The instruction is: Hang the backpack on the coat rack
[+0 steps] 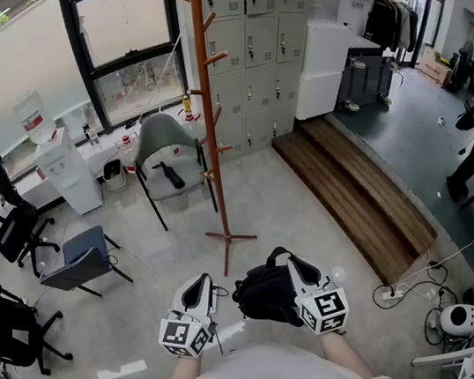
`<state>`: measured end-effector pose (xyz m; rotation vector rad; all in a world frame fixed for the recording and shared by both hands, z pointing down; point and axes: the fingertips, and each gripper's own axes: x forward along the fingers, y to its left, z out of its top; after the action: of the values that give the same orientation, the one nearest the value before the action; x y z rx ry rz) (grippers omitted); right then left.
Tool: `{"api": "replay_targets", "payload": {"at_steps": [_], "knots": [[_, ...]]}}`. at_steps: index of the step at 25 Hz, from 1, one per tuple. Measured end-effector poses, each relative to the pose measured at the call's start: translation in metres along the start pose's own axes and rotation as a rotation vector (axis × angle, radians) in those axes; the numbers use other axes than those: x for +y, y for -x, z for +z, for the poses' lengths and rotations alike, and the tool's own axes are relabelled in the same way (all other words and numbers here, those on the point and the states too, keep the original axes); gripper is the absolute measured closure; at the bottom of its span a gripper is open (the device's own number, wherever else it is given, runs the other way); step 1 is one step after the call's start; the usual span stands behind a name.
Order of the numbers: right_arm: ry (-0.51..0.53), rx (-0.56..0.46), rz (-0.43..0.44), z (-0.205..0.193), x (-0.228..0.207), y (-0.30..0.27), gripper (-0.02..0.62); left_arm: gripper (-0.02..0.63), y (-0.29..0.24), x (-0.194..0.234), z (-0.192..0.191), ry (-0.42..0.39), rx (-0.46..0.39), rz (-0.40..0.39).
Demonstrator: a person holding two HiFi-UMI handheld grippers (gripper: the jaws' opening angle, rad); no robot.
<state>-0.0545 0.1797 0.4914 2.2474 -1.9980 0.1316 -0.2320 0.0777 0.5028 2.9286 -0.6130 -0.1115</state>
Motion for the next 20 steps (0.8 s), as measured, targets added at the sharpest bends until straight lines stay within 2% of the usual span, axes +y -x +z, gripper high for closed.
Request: {"api": "replay_targets", "payload": {"at_steps": [20], "knots": [[-0.007, 0.008, 0.015, -0.0073, -0.0004, -0.0015, 0.568, 0.597, -0.0054, -0.003, -0.0044, 0.009, 0.009, 0.009]]}}
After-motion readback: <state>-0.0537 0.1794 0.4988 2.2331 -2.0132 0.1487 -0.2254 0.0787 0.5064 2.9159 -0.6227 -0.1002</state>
